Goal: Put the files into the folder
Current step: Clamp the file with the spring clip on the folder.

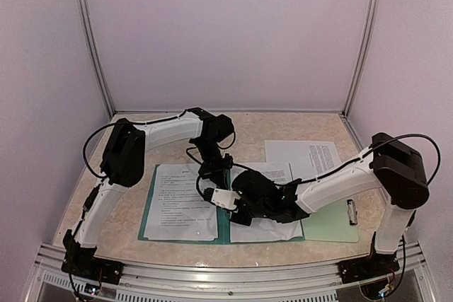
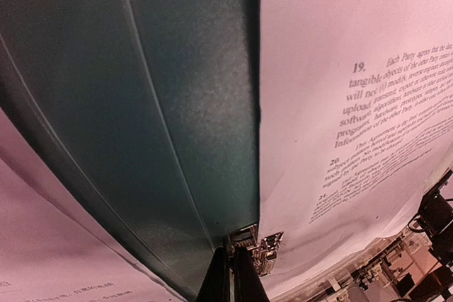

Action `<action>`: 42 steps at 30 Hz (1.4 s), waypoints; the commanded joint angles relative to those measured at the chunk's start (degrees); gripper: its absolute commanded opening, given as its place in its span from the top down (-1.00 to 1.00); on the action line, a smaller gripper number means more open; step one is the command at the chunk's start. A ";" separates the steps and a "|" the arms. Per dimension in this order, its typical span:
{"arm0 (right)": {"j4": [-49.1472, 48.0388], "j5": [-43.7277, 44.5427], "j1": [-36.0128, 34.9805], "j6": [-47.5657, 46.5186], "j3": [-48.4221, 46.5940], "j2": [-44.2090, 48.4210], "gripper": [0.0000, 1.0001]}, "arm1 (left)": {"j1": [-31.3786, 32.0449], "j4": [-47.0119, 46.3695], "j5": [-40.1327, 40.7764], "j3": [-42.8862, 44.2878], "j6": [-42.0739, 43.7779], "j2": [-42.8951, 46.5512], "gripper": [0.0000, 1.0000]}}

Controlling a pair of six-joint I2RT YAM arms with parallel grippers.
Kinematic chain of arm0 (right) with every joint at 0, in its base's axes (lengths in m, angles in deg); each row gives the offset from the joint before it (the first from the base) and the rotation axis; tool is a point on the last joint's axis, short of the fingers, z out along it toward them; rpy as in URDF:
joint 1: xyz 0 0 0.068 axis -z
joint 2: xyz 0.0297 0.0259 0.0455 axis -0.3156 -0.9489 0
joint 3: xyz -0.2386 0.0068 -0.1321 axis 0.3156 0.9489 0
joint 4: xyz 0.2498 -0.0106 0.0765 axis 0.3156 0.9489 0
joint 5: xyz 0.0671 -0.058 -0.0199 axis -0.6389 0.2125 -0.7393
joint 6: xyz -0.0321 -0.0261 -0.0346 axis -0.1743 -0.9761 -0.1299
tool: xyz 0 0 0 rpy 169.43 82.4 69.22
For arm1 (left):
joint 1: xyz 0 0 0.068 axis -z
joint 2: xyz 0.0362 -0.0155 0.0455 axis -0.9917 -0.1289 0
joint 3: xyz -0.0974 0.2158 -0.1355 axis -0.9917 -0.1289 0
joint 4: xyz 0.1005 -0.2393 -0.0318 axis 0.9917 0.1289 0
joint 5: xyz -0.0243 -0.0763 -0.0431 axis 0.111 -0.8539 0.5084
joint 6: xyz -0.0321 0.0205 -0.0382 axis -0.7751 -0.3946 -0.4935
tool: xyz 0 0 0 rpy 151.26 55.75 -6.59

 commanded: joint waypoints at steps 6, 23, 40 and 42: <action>7.66 -5.38 -2.65 4.25 5.67 -2.38 1.00 | -0.73 -1.90 3.17 -1.26 1.50 -1.17 1.00; 9.25 -6.74 -4.08 6.38 8.85 -2.52 1.00 | -1.08 -2.46 4.66 -1.96 2.54 -1.05 1.00; 11.03 12.38 -10.68 6.22 7.41 -7.55 1.00 | -1.39 -3.00 4.22 -2.21 3.06 -0.64 1.00; 10.62 14.78 -11.46 5.40 7.28 -8.17 1.00 | -1.64 -2.86 4.35 -2.24 3.57 -0.77 1.00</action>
